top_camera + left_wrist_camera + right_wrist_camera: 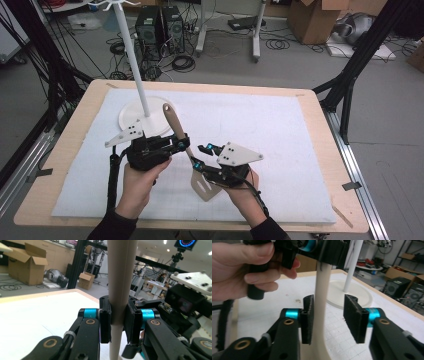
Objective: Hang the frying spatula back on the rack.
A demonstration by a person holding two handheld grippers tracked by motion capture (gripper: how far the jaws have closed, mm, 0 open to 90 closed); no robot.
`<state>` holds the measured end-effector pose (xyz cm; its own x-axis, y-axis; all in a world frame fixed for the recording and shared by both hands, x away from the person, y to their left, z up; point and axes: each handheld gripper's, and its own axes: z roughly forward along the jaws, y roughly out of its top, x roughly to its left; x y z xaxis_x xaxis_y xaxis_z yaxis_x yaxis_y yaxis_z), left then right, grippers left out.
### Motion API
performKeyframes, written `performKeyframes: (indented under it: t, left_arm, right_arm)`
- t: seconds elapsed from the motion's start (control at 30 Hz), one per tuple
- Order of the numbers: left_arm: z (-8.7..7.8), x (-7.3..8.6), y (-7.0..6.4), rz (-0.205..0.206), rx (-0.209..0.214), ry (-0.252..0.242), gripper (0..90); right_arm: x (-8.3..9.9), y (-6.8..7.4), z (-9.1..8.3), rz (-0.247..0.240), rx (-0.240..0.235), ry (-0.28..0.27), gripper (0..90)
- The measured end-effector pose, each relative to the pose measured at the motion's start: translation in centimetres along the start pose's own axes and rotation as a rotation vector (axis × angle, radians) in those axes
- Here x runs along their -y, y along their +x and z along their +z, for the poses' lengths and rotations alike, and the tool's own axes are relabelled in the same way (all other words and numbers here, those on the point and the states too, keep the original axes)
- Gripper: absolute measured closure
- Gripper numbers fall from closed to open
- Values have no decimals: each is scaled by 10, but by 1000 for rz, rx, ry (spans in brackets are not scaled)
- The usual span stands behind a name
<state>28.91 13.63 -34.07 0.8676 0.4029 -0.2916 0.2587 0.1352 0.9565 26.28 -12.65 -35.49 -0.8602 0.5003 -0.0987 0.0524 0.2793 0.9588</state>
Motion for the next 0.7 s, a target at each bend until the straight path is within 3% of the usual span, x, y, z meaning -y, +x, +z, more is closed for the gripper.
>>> performKeyframes:
  t: [0.07, 0.2, 0.37, 0.4, 0.47, 0.7]
  left_arm:
    - [-4, -9, 2, 27, 14, 6, 770]
    - [-8, -21, 4, 68, 28, 19, 770]
    - [-12, -40, 5, 141, 38, 49, 769]
    - [-12, -43, 5, 155, 44, 57, 769]
    - [-13, -54, 5, 202, 49, 77, 769]
    - [-14, -73, 9, 274, 40, 111, 769]
  right_arm:
    - [1, -9, -7, 33, -41, -14, 485]
    - [3, -18, -14, 53, -79, -17, 418]
    - [9, -34, -29, 94, -154, -14, 347]
    - [12, -38, -35, 105, -188, -13, 341]
    - [15, -43, -40, 102, -194, -7, 318]
    - [26, -55, -60, 124, -220, -10, 255]
